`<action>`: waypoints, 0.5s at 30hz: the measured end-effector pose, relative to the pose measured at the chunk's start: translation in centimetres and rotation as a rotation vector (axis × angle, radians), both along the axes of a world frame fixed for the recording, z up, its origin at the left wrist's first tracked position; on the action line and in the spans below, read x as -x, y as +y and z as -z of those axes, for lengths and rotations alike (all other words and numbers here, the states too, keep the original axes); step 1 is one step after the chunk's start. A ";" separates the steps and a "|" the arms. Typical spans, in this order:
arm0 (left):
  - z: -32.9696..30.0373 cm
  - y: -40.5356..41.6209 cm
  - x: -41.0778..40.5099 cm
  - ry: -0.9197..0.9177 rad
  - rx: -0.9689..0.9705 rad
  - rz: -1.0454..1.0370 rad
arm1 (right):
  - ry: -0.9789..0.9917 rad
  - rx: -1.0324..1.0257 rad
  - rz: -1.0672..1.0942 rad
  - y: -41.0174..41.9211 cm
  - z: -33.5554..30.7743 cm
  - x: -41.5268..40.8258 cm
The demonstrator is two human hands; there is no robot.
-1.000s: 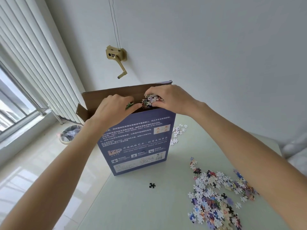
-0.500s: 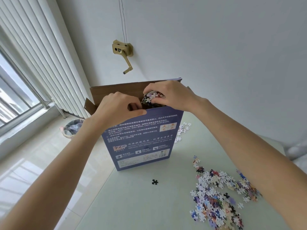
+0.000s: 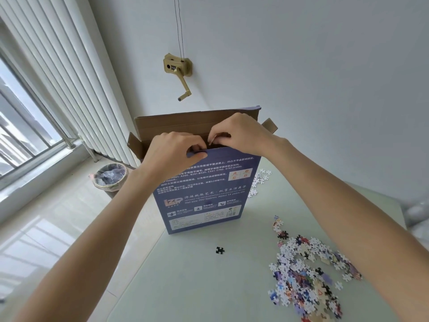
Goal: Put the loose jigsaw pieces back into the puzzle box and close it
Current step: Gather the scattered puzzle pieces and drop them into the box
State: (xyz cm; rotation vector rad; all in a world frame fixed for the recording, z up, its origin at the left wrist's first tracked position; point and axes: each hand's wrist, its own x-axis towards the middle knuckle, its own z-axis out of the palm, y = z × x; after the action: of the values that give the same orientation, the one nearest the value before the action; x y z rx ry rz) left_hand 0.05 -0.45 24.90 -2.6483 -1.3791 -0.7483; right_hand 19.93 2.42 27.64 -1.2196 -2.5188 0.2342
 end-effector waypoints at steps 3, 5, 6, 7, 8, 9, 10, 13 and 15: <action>0.1 -0.1 -0.1 -0.009 -0.011 -0.012 | -0.036 -0.013 0.049 -0.2 0.1 0.1; 0.1 -0.3 -0.2 -0.010 -0.016 -0.014 | -0.043 -0.038 0.074 -0.3 0.1 0.1; 0.1 -0.3 -0.2 -0.009 -0.021 -0.016 | -0.046 -0.052 0.084 -0.4 0.1 0.1; 0.1 -0.4 -0.2 -0.008 -0.024 -0.019 | -0.034 -0.070 0.093 -0.5 0.1 0.0; 0.1 -0.5 -0.3 -0.010 -0.028 -0.023 | 0.002 -0.094 0.101 -1.0 0.2 -0.1; 0.1 -0.7 -0.3 -0.017 -0.048 -0.028 | 0.065 -0.128 0.105 -1.6 0.4 -0.2; 0.3 -1.0 -0.4 -0.030 -0.099 -0.029 | 0.144 -0.169 0.109 -2.5 0.7 -0.4; 1.5 -2.4 -1.1 -0.046 -0.339 0.016 | 0.350 -0.340 0.152 -6.2 3.3 -1.8; 3.1 -3.8 -2.1 -0.082 -0.401 0.113 | 0.408 -0.448 0.239 -9.1 6.3 -3.2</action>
State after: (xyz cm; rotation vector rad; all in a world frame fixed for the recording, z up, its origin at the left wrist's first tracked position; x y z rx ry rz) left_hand 2.13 -4.21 21.81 -2.4140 -0.9729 -1.0321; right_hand 23.10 -6.67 21.38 -1.1353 -1.9199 -0.1255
